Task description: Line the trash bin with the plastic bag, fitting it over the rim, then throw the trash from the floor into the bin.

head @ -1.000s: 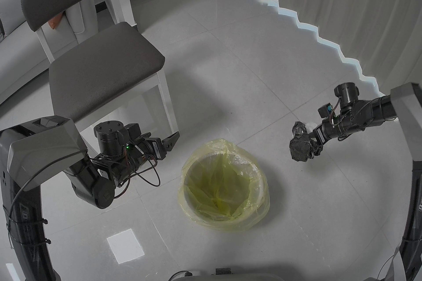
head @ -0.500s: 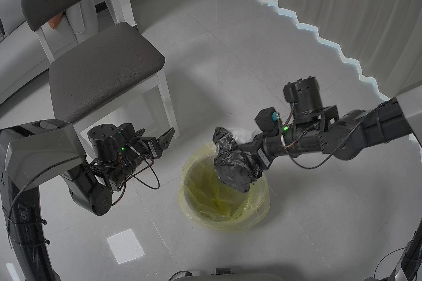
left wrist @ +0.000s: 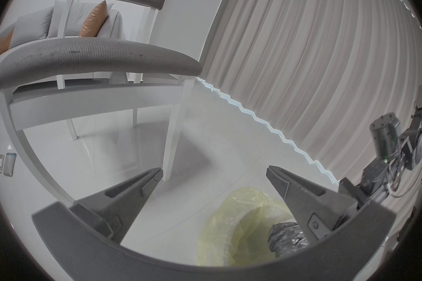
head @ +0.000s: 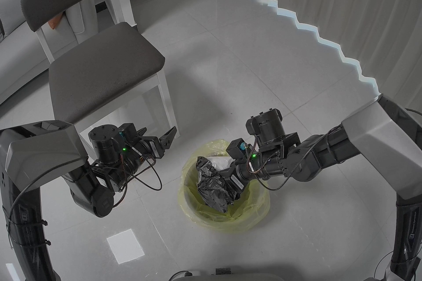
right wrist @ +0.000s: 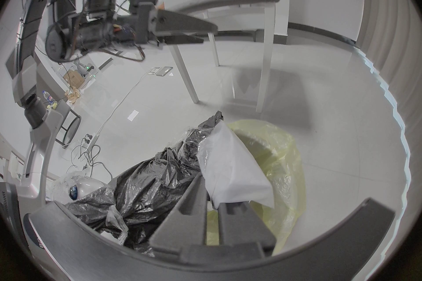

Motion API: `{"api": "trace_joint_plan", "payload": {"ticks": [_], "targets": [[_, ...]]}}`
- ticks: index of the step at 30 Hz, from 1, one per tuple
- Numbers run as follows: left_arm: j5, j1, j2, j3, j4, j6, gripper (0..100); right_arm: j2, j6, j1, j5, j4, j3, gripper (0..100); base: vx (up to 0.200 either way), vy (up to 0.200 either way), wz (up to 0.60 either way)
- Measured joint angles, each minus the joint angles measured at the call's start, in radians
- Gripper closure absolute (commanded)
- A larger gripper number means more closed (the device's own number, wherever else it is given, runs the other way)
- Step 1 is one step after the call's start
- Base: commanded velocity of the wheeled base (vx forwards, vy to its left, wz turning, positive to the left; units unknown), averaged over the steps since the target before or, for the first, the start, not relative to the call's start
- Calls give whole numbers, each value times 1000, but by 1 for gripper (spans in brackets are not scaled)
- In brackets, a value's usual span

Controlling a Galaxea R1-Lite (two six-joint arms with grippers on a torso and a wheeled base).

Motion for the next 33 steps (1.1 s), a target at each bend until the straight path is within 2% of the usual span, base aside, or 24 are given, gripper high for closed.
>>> {"api": "trace_joint_plan", "payload": {"ticks": [8,9,25,33], "targets": [[-1,1,1,-3,-1,0,0,79,-1,-34,0,31,-50,100,0,0,0],[-1,1,1,-3,-1,0,0,83,-2,-36,0,33,-51,0,0,0,0],[-1,2,8,1,-2,0,0,105,0,-66,0,72,-79,0,0,0,0],[0,0,13,10,-5,-1,0,94,0,-132,0,72,-79,0,0,0,0]]}}
